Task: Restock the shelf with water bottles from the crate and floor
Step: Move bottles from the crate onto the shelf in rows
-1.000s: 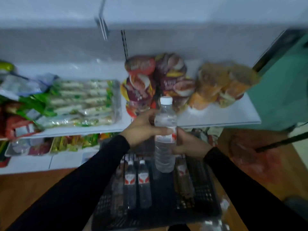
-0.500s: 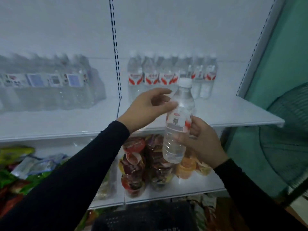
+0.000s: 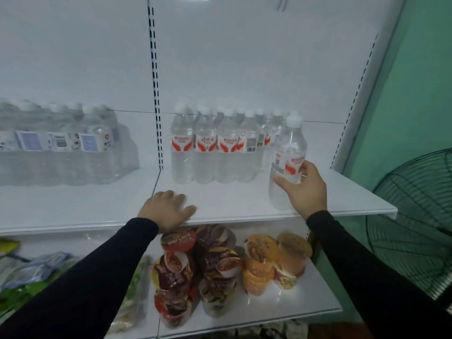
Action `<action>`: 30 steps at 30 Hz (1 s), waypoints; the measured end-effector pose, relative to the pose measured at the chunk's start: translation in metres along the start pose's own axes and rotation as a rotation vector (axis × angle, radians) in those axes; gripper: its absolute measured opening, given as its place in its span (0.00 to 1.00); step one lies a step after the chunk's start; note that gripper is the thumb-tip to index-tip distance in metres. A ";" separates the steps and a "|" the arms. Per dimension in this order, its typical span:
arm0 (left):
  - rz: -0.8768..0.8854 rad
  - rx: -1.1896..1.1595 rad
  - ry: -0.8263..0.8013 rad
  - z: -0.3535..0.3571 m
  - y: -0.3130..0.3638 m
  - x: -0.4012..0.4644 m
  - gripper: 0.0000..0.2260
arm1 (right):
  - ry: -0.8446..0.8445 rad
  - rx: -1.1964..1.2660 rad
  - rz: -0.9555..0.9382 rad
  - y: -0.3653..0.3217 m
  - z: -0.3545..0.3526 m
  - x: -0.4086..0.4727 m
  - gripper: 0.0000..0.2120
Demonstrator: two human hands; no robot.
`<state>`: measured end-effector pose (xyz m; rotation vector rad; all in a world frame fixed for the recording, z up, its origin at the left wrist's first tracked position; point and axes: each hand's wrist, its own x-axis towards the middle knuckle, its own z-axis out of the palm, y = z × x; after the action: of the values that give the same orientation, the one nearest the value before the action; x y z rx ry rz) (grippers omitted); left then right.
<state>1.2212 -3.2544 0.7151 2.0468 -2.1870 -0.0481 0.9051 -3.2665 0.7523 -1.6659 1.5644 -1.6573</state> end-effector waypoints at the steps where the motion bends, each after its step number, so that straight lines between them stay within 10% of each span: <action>1: 0.010 0.027 0.017 0.003 -0.001 0.002 0.39 | 0.007 -0.019 -0.005 0.007 0.002 0.006 0.31; 30: 0.063 0.090 0.132 0.020 -0.005 0.015 0.41 | -0.139 -0.057 0.085 0.062 0.041 0.065 0.37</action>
<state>1.2224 -3.2713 0.6958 1.9626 -2.2082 0.1911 0.8938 -3.3599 0.7231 -1.6786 1.6049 -1.4360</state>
